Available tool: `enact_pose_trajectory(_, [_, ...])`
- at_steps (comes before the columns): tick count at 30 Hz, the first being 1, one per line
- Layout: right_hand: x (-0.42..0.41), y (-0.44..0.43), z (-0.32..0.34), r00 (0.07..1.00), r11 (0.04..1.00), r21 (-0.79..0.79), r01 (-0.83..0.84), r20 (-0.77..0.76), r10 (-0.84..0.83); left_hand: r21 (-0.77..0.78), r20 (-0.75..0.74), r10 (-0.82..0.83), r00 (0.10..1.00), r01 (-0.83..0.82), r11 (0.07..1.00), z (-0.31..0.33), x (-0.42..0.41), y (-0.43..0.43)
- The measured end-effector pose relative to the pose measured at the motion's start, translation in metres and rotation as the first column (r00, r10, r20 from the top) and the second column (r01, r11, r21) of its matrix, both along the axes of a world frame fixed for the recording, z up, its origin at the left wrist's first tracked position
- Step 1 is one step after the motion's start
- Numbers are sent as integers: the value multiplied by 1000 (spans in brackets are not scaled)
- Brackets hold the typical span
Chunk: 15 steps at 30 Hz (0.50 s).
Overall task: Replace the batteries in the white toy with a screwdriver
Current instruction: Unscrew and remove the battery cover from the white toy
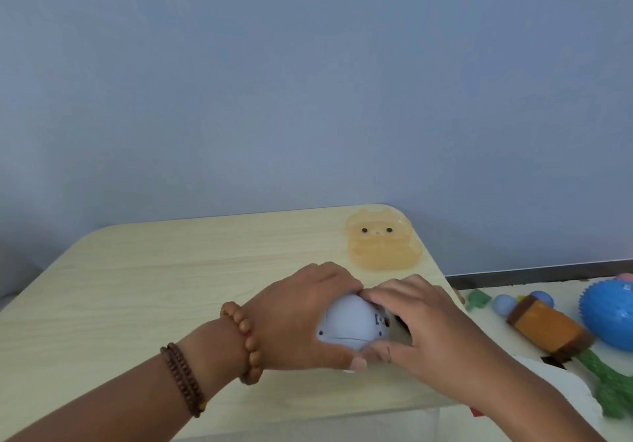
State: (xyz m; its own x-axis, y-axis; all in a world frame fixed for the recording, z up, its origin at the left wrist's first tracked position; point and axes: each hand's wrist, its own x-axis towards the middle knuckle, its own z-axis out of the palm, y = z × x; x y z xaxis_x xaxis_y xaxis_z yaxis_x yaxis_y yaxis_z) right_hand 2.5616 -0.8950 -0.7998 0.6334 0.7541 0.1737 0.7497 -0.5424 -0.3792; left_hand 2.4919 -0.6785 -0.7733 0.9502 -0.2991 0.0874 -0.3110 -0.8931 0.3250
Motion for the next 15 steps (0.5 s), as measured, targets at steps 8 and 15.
enact_pose_trajectory(8, [4, -24, -17, 932, 872, 353, 338, -256, -258, -162, 0, 45, 999, -45, 986, -18, -2, 3])
enact_pose_trajectory(15, [-2, -20, -42, 875, 881, 189, 433, 148, -462, -188, -42, 74, 996, -80, 979, -18, -2, 6])
